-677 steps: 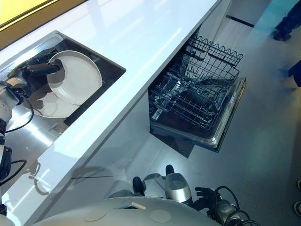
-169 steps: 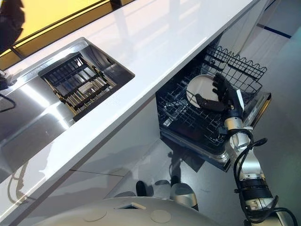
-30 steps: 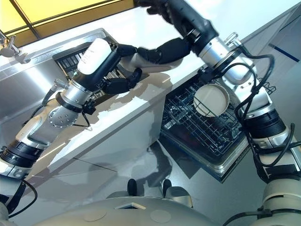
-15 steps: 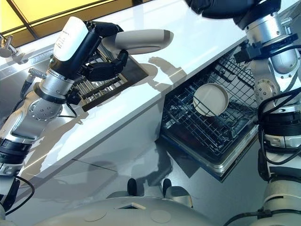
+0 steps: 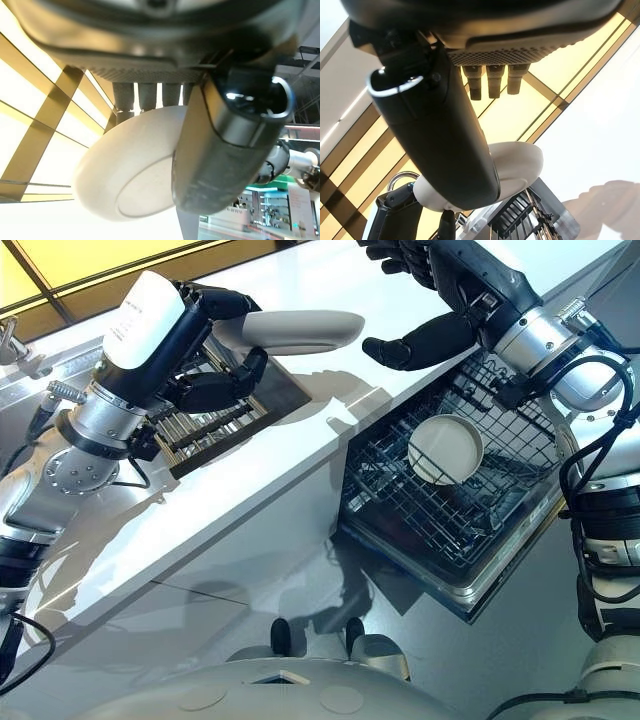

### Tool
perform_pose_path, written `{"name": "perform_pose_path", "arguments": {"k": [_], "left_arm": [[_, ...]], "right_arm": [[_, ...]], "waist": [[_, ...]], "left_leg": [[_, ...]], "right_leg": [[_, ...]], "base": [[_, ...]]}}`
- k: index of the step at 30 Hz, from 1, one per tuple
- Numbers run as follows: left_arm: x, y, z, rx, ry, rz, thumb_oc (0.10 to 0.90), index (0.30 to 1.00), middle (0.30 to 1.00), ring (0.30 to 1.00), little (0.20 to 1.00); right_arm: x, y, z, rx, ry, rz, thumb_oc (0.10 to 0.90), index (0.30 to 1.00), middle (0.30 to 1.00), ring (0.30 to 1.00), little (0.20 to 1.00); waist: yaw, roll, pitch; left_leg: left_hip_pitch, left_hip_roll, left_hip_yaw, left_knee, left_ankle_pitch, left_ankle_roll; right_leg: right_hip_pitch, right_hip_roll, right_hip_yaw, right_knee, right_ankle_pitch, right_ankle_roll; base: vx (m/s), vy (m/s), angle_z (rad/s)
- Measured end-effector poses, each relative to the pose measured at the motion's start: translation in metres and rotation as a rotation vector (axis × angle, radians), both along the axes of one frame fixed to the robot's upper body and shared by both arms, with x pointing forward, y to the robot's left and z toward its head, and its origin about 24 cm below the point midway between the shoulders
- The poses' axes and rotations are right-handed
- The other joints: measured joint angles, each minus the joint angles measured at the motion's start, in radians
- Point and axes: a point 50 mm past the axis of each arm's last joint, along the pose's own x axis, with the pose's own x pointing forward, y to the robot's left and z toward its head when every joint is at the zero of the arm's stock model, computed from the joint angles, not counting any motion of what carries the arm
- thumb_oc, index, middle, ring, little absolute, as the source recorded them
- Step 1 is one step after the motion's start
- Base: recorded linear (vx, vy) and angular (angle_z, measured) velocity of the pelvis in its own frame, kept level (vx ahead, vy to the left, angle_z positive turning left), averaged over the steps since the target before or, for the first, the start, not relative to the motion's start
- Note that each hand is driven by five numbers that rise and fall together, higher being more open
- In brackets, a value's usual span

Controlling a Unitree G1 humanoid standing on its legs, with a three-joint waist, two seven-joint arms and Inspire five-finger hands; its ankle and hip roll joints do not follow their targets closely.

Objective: Pick up plates and place into dishwasher.

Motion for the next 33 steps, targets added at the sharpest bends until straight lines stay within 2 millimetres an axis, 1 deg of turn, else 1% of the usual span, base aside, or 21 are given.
{"name": "perform_pose_path", "arguments": {"k": [5,10,15,21,25,33], "left_arm": [[0.0,0.0,0.0,0.0,0.0,0.0,0.1,0.3,0.3,0.3,0.2],[0.0,0.0,0.0,0.0,-0.001,-0.004,0.1,0.3,0.3,0.3,0.2],[-0.001,-0.002,-0.001,-0.002,-0.006,-0.022,0.1,0.3,0.3,0.3,0.2],[-0.001,-0.005,-0.002,-0.021,-0.003,-0.03,0.1,0.3,0.3,0.3,0.2],[0.0,-0.009,-0.004,-0.045,0.0,-0.047,0.1,0.3,0.3,0.3,0.2],[0.003,-0.016,0.0,-0.081,-0.014,-0.059,0.1,0.3,0.3,0.3,0.2]], "right_arm": [[-0.001,0.004,-0.003,-0.021,0.008,0.028,0.8,0.9,0.9,0.9,0.9],[-0.002,0.015,-0.011,-0.068,0.043,0.084,0.8,0.9,0.9,0.9,0.9],[-0.007,0.033,-0.017,-0.138,0.066,0.171,0.8,0.9,0.9,0.9,0.9],[-0.007,0.035,-0.014,-0.143,0.051,0.169,0.8,0.9,0.9,0.9,0.9],[-0.006,0.038,-0.012,-0.134,0.026,0.16,0.8,0.9,0.9,0.9,0.9],[-0.004,0.045,-0.008,-0.001,-0.091,0.106,0.8,0.9,0.9,0.9,0.9]], "waist": [[-0.007,0.0,0.0],[-0.009,0.0,0.0],[-0.007,0.0,0.0],[0.004,0.0,0.0],[0.006,0.0,0.0],[0.002,0.0,0.0]], "left_leg": [[0.001,0.0,0.003,0.0,0.0,0.0],[0.002,0.001,0.01,0.0,-0.002,-0.002],[0.001,0.002,0.01,0.0,-0.002,-0.003],[0.001,0.002,0.008,0.0,-0.002,-0.003],[0.001,0.001,0.004,0.0,-0.002,-0.003],[0.001,0.001,0.0,0.0,-0.002,-0.003]], "right_leg": [[0.0,0.001,0.006,0.0,0.0,0.0],[-0.001,0.002,0.009,0.0,0.0,0.0],[0.0,0.003,0.009,0.0,0.0,0.0],[0.0,0.002,0.009,0.0,0.0,0.0],[0.001,0.002,0.008,0.0,0.0,0.0],[0.002,0.002,0.009,0.0,0.0,0.0]], "base": [[0.0,0.0,0.0],[0.0,0.0,-0.01],[0.0,0.0,0.0],[0.0,0.0,0.0],[0.0,0.0,0.0],[0.0,0.0,0.0]]}}
